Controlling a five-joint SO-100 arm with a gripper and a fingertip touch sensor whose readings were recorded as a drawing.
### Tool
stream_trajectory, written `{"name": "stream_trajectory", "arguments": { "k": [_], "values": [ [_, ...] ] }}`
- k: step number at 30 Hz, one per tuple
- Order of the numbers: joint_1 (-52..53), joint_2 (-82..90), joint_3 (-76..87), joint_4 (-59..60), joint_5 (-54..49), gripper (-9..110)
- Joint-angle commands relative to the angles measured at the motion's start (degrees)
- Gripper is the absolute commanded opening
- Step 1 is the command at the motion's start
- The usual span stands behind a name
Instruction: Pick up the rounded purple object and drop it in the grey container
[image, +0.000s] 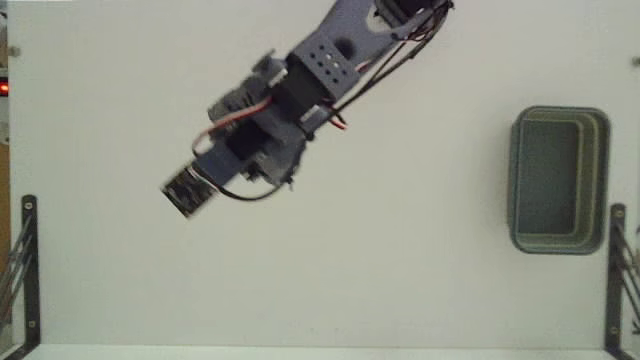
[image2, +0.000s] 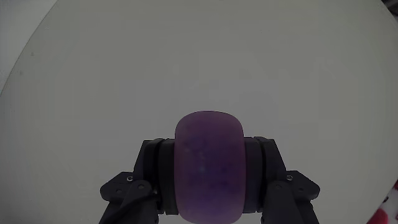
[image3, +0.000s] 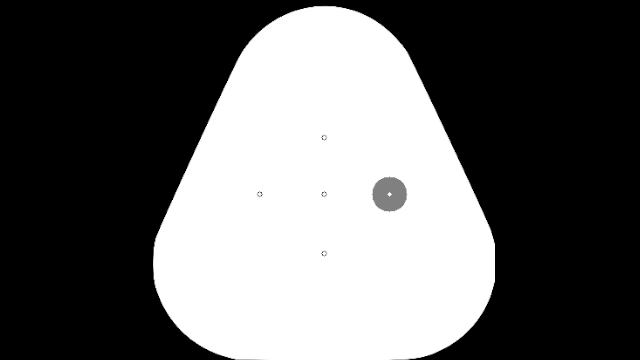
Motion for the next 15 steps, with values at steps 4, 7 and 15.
{"name": "stream_trajectory", "arguments": {
  "k": [4,7,15],
  "values": [
    [-5.63,2.55,-2.48,-0.15,0.18,54],
    [-8.93,2.56,-2.29,-0.33,0.18,54],
    [-18.71,2.58,-1.73,-0.85,0.18,54]
  ]
}}
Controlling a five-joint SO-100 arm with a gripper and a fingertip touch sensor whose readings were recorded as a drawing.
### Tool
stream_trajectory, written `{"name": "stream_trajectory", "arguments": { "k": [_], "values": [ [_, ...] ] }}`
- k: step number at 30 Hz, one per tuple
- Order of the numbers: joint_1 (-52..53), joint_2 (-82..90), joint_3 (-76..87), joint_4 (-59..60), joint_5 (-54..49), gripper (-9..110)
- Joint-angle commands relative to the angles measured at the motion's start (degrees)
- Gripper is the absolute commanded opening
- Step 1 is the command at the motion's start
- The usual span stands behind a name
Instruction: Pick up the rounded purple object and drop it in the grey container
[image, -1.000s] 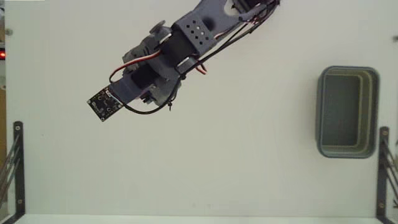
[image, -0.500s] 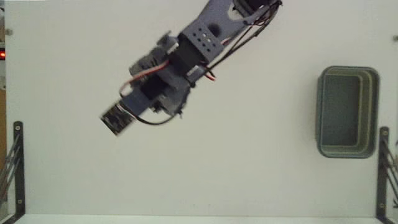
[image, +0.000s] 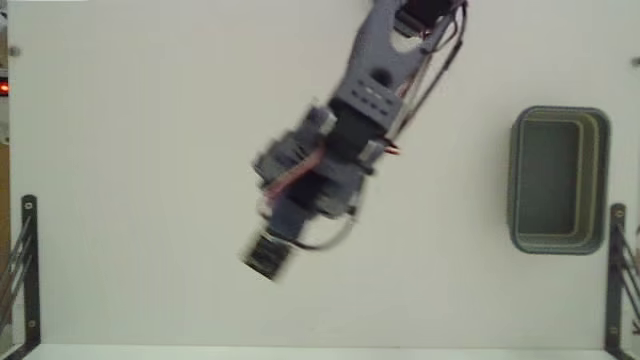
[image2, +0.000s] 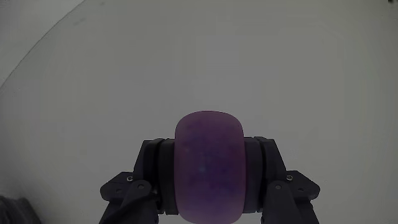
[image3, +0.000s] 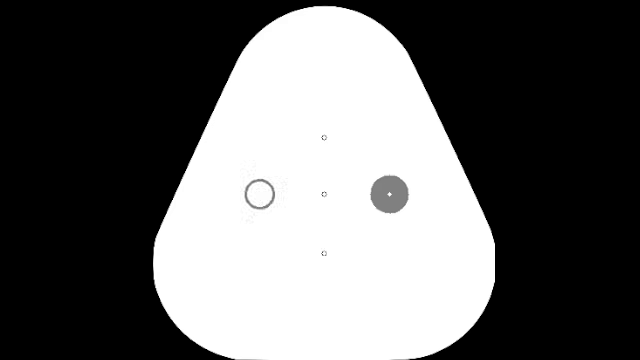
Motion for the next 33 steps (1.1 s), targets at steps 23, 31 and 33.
{"name": "stream_trajectory", "arguments": {
  "k": [23,31,33],
  "values": [
    [-35.66,2.67,0.18,-2.64,0.18,54],
    [-46.08,2.70,0.78,-3.19,0.18,54],
    [-48.34,2.71,0.91,-3.31,0.18,54]
  ]
}}
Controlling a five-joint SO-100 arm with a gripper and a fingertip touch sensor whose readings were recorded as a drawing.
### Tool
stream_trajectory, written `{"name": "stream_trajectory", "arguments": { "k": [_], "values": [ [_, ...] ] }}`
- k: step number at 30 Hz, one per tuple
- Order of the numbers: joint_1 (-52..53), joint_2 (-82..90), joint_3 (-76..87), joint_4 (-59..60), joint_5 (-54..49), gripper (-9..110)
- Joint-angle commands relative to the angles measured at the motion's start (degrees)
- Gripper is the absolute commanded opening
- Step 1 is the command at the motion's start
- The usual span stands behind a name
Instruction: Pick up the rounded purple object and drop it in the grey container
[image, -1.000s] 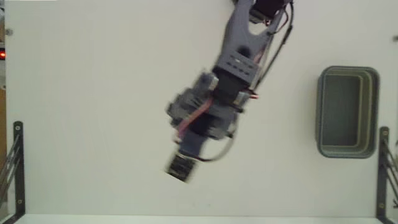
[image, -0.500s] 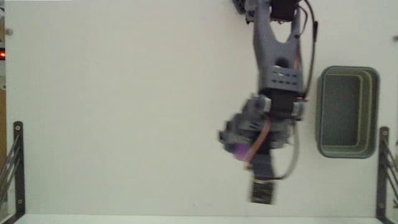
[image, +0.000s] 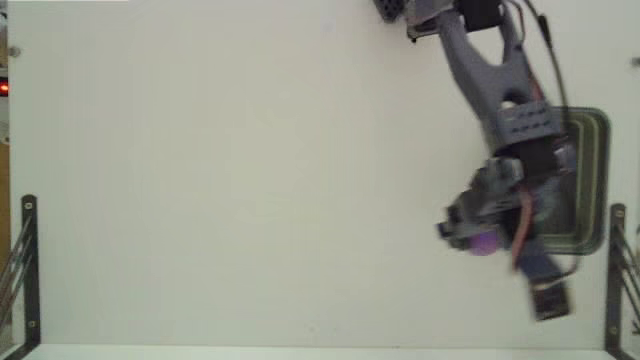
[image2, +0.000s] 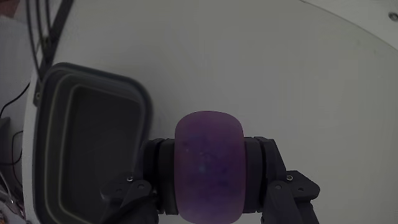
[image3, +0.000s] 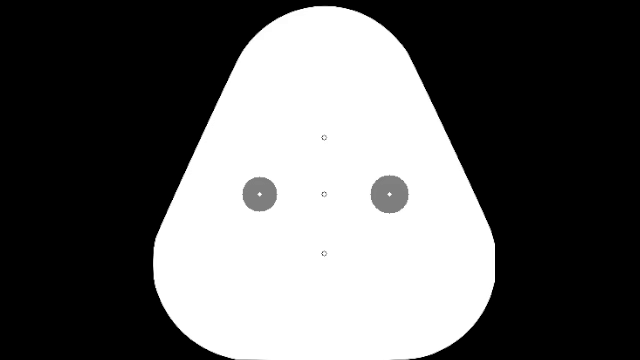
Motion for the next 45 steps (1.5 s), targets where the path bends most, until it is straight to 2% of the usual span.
{"name": "stream_trajectory", "arguments": {
  "k": [1,19,40,41,45],
  "values": [
    [-4.73,2.71,0.37,-1.89,0.18,54],
    [-18.52,2.75,1.16,-2.63,0.18,54],
    [-19.38,2.75,1.21,-2.68,0.18,54],
    [-19.38,2.75,1.21,-2.68,0.18,110],
    [-19.38,2.75,1.21,-2.68,0.18,110]
  ]
}}
